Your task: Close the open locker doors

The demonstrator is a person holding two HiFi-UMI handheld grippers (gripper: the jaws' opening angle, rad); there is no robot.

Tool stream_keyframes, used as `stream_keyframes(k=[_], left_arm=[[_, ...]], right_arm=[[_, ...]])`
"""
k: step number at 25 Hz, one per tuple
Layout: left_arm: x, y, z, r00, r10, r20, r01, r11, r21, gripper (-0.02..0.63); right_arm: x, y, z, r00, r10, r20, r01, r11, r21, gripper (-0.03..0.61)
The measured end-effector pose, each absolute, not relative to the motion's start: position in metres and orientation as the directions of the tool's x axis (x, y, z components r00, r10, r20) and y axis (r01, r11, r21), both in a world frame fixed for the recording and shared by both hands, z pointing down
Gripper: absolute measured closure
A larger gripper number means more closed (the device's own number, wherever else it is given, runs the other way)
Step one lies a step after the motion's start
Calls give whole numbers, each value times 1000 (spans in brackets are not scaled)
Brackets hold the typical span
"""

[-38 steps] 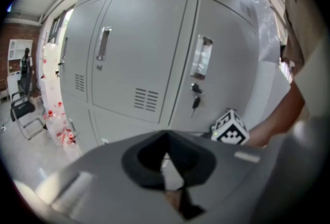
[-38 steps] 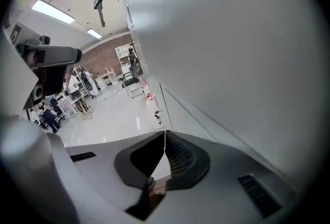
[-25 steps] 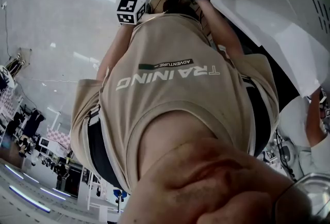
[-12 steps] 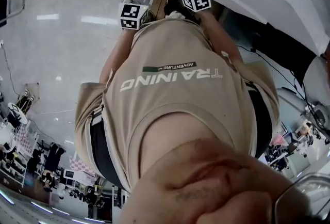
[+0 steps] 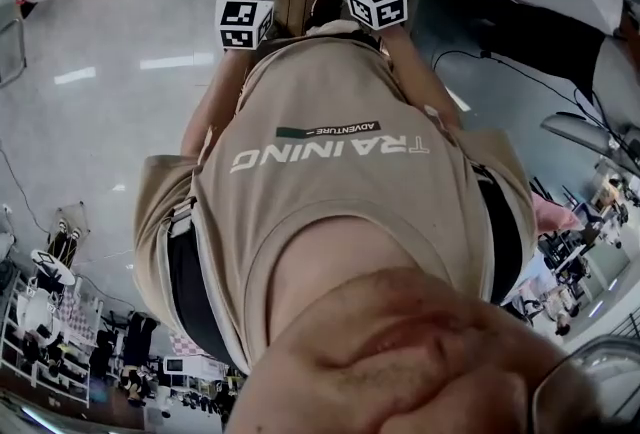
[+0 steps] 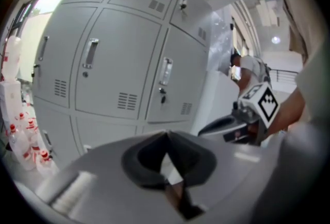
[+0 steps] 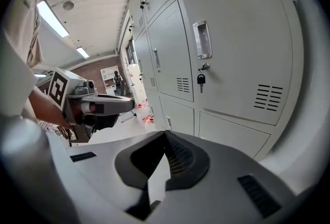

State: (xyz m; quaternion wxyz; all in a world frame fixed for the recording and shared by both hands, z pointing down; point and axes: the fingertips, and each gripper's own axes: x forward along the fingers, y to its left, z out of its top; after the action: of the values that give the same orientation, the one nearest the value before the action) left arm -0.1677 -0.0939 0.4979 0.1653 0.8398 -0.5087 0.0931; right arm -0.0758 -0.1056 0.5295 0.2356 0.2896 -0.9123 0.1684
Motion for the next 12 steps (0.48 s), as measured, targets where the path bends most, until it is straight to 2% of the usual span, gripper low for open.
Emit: stream_keyframes(k=[6,12], left_arm=[[-151,-89,478,466,-830,307,-885,-444,141,614],[-141,-94,419,449,-867,216,-893,-446,64,614]], right_arm=[[-66,-96,497,-744,-500,444,-604,787,-125,565],[-47,-101,422,-776,-570,269,-601,798,-44,565]])
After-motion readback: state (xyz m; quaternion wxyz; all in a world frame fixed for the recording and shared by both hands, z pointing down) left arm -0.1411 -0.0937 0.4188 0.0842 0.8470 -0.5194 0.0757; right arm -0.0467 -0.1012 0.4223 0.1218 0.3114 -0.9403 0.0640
